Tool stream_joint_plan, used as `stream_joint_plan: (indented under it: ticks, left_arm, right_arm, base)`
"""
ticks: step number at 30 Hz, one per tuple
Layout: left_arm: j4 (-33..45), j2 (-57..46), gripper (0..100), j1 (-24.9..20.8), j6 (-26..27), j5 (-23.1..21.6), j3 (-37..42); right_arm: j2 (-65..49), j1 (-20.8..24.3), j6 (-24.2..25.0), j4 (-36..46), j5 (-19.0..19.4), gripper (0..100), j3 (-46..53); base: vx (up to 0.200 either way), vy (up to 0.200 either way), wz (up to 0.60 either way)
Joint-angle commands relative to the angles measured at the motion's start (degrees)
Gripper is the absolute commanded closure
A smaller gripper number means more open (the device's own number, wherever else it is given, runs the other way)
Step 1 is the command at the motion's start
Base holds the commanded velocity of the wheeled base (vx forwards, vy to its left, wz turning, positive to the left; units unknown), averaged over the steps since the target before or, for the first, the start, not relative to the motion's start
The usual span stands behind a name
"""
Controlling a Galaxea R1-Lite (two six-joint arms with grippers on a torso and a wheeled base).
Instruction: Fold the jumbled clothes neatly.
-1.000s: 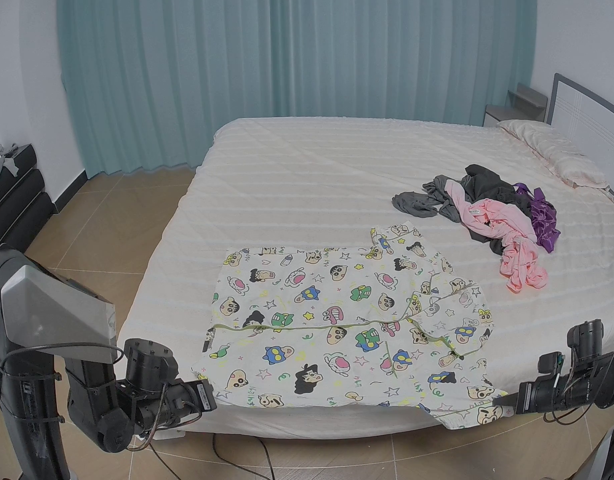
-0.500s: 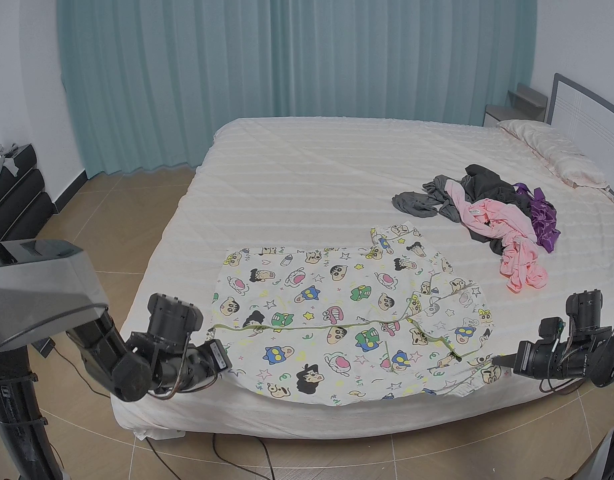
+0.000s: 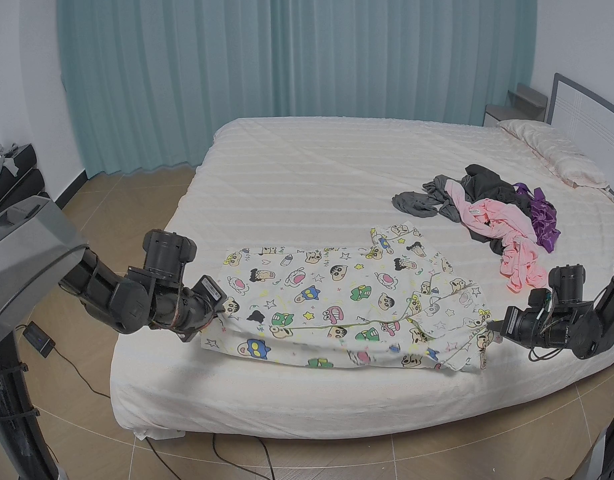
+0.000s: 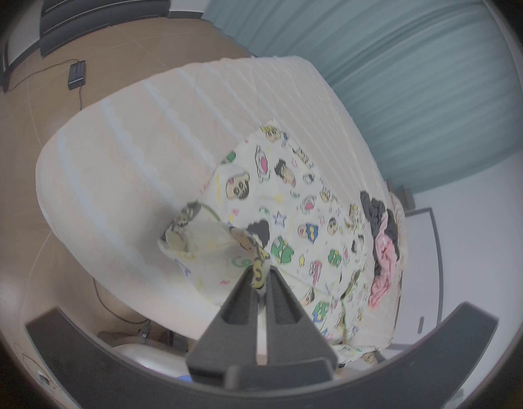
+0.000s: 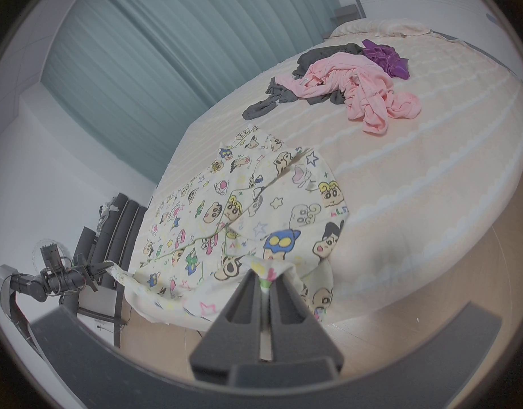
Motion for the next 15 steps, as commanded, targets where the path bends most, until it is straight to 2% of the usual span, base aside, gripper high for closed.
stream_joint_plan:
  ticks: [1,8,15]
  left_arm:
    - [0.05,1.52,100,2.62,-0.78,-2.32,-2.14]
    - [0.14,5.21,100,3.42,-1.22,-3.2,-4.95]
    - [1.11,4.68,100,3.42,-1.22,-3.2,-3.37]
  right_arm:
    - [3.78,0.6,1.72,-0.09,-1.09,100,-3.68]
    - [4.83,0.95,3.75,-0.09,-1.35,100,-6.85]
    - [3.08,1.13,4.01,0.0,-1.35,100,-5.97]
  base:
    - [0.0,0.0,0.0]
    - [0.0,0.0,0.0]
    - [0.0,0.0,0.0]
